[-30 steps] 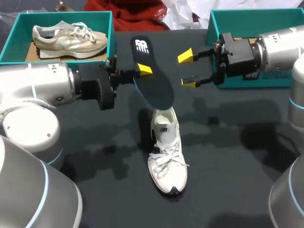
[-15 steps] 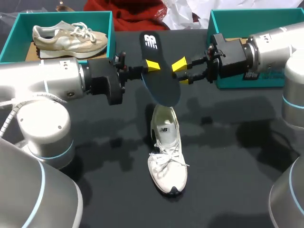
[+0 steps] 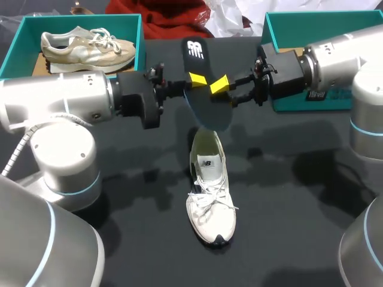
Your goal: Take the shoe out of the shoebox, open the shoe tongue, remove and reinsert the insole, then place the shoe into the shoebox
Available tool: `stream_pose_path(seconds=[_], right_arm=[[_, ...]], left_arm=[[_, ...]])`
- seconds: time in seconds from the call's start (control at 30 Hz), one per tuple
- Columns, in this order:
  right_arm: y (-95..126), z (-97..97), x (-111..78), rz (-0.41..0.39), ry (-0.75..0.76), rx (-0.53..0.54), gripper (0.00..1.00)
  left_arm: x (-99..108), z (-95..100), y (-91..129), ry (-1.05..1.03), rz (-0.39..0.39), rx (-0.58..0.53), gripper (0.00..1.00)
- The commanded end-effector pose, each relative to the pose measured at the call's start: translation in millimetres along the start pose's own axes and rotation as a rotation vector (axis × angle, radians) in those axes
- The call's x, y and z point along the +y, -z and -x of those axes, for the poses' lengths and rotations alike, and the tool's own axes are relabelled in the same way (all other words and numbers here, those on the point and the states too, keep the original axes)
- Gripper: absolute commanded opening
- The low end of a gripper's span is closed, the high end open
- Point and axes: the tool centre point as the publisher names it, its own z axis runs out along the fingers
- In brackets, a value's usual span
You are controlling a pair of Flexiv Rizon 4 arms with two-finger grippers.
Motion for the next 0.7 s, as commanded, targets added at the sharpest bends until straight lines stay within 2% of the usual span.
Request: stream_pose_path(seconds=[0.03,0.37,0.7], right_arm=[[-5.8,1.7,1.9,-0.011,0.0,-0.005,0.45],[-11.1,5.3,1.2,-0.034,-0.002,-0.01,0.42],[-12.1,7.2,1.7,-0.035,-0.001,0.0,0.27]], left_arm=[[1.8,-0.3,-7.1,-0.002,0.001,-0.002,0.0],[1.9,0.7,-8.5,-0.005,-0.003,-0.007,0.0],[-0.9,1.6,-8.6,-0.008,-0.007,-0.009,0.0]])
